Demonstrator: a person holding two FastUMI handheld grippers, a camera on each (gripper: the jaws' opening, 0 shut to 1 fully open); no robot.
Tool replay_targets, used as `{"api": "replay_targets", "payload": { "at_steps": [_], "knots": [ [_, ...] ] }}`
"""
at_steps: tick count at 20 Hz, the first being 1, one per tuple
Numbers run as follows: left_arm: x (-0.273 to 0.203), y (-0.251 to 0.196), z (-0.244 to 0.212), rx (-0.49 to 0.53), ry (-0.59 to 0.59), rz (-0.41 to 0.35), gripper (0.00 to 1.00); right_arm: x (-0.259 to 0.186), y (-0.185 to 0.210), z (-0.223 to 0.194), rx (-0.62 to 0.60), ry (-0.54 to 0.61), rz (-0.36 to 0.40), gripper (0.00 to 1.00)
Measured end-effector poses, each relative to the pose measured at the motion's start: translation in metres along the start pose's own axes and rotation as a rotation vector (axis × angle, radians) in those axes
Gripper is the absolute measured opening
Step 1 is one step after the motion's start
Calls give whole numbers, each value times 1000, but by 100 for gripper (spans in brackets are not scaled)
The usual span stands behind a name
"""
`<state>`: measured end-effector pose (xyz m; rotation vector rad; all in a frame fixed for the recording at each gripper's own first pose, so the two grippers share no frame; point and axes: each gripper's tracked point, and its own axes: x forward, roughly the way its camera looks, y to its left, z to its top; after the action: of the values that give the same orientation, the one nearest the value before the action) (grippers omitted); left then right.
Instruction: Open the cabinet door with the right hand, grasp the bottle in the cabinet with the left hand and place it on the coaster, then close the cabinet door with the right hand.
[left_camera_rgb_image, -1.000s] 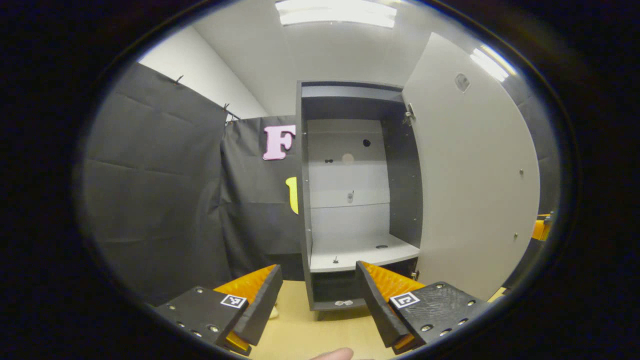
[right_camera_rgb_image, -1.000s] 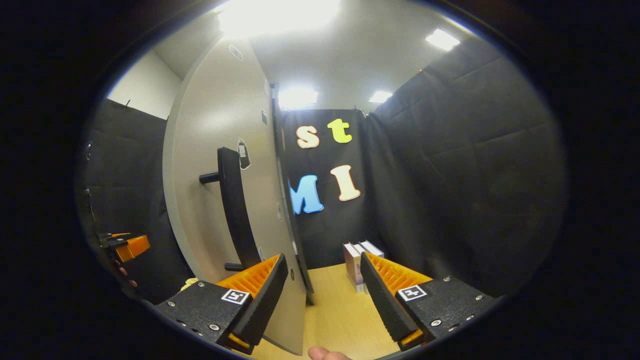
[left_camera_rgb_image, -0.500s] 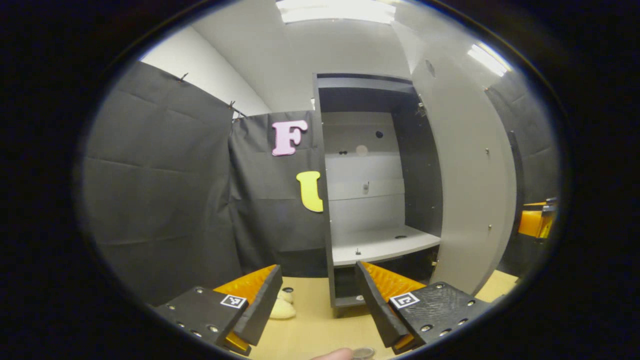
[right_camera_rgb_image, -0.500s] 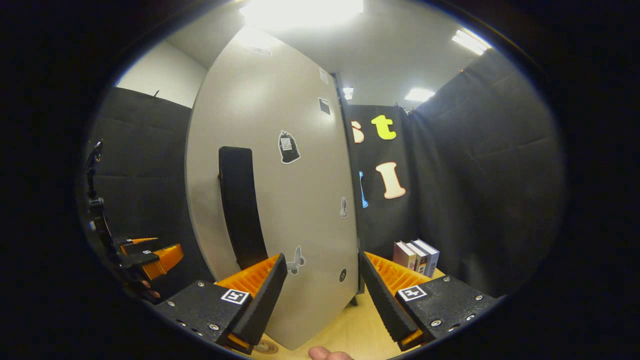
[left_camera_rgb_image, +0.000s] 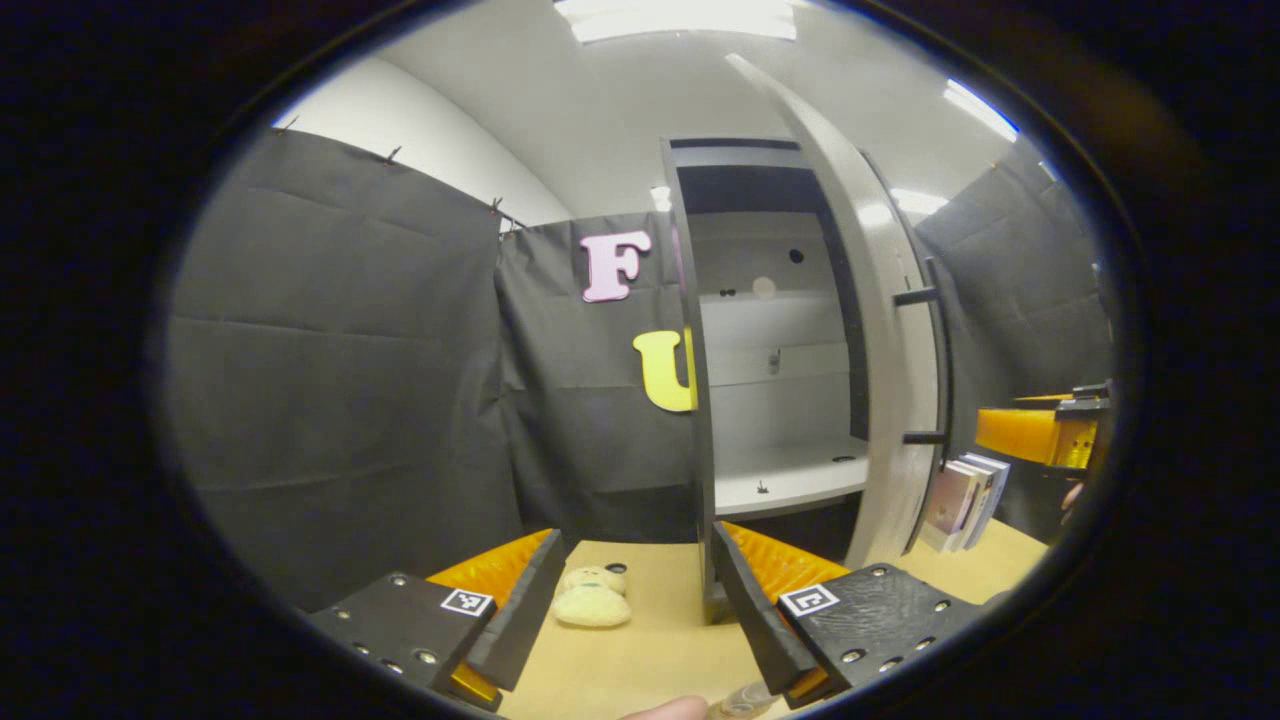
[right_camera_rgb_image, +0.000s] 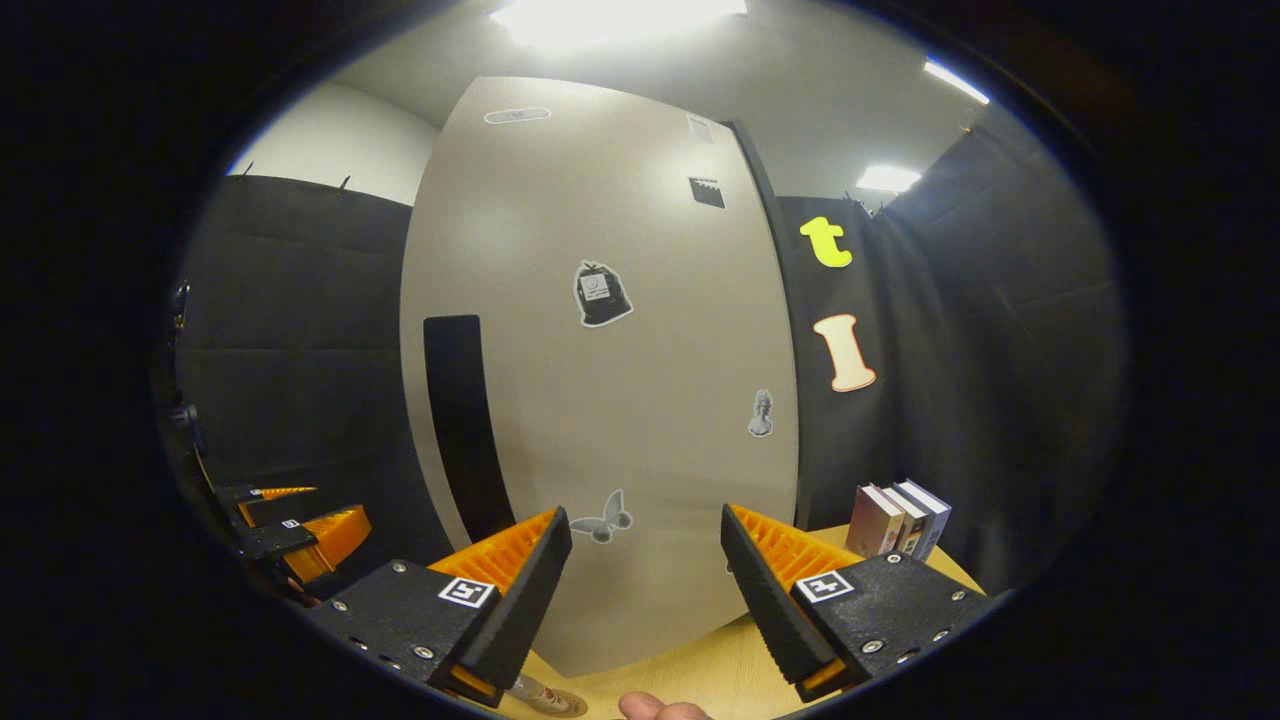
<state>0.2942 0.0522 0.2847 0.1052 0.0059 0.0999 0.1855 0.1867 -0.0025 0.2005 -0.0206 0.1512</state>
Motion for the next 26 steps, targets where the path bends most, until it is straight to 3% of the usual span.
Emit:
{"api": "replay_targets", "payload": {
  "at_steps": [2, 3, 4, 13, 20, 26],
  "knots": [
    [1, -14, 4, 16, -11, -25, 87, -1, -9, 3, 2, -8, -27, 93],
    [1, -19, 7, 18, -18, -39, 88, -3, -13, 3, -1, -7, -36, 98],
    [0, -28, 9, 13, -18, -58, 86, -2, -18, 3, -2, -6, -49, 93],
    [-16, -89, 25, 5, -37, -189, 88, -16, -42, -10, -1, 17, -131, 94],
    [-21, -93, 22, -60, -22, -192, 88, -18, -49, -18, 17, 50, -155, 94],
    [-19, -89, 24, -56, -34, -179, 86, -22, -48, -17, -11, 51, -164, 94]
  ]
}}
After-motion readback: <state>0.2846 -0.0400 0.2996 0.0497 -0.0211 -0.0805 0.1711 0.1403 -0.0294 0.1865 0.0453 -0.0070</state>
